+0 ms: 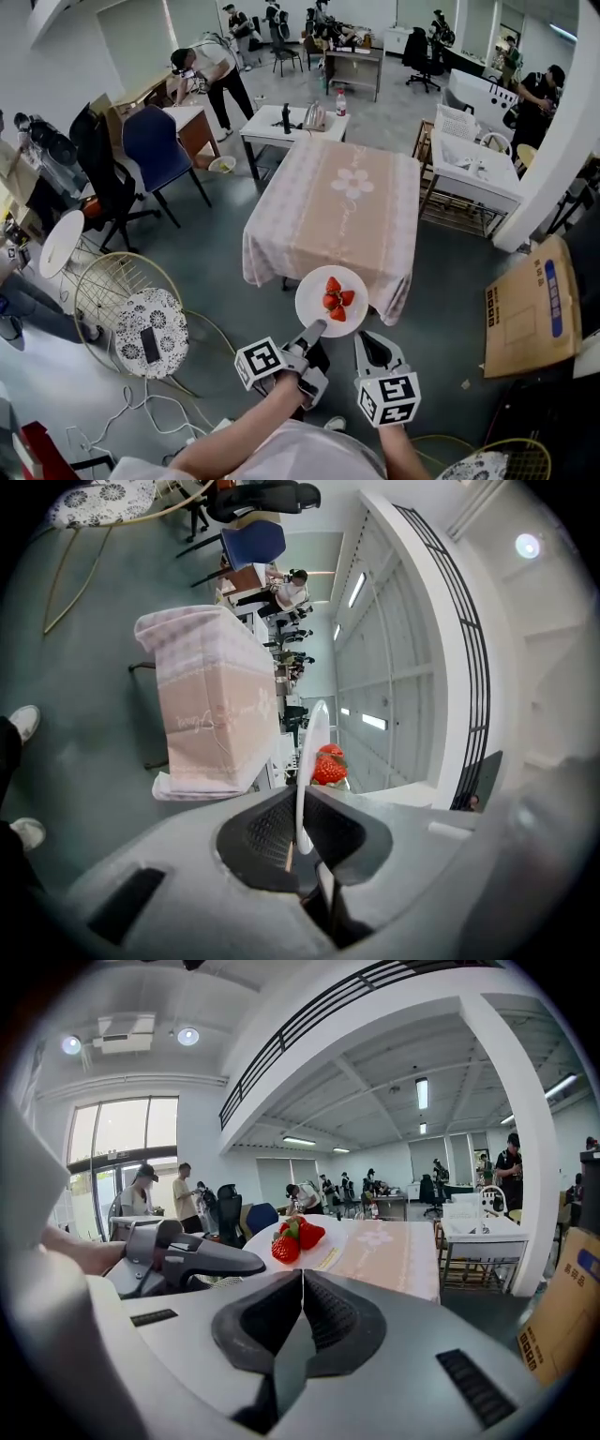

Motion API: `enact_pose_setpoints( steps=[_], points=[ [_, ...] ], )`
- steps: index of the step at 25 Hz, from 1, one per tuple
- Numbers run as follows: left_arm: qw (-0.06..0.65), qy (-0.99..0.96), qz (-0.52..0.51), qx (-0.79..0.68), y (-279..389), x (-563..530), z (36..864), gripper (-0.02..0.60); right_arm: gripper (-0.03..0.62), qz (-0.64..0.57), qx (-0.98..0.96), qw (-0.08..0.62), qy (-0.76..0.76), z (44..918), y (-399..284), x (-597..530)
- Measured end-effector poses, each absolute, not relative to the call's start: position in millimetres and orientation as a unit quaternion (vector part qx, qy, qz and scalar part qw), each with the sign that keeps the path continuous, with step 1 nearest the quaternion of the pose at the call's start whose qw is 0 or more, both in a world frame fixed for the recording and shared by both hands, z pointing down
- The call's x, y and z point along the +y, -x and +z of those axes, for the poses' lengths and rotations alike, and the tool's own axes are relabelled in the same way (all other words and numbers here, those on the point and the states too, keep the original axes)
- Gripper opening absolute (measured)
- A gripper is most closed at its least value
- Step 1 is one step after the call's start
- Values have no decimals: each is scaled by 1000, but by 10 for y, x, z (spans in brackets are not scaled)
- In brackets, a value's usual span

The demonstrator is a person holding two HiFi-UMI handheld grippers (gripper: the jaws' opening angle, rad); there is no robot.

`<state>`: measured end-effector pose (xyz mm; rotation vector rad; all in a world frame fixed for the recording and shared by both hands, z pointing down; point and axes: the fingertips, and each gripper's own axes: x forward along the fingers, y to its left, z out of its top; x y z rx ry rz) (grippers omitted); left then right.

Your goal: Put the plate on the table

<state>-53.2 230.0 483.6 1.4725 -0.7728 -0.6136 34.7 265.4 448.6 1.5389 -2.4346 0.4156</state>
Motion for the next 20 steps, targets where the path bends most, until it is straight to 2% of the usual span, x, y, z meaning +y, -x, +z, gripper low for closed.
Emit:
enact_pose_setpoints(
  steps=[10,20],
  points=[
    [643,-635,-272,-330,1256,1568,4841,20,5,147,-827,123,-529,4437,396,1943],
    [656,-632,-274,-307,1819,1211,4837,20,6,156,-806,126,-557,4432,842,1567]
  ],
)
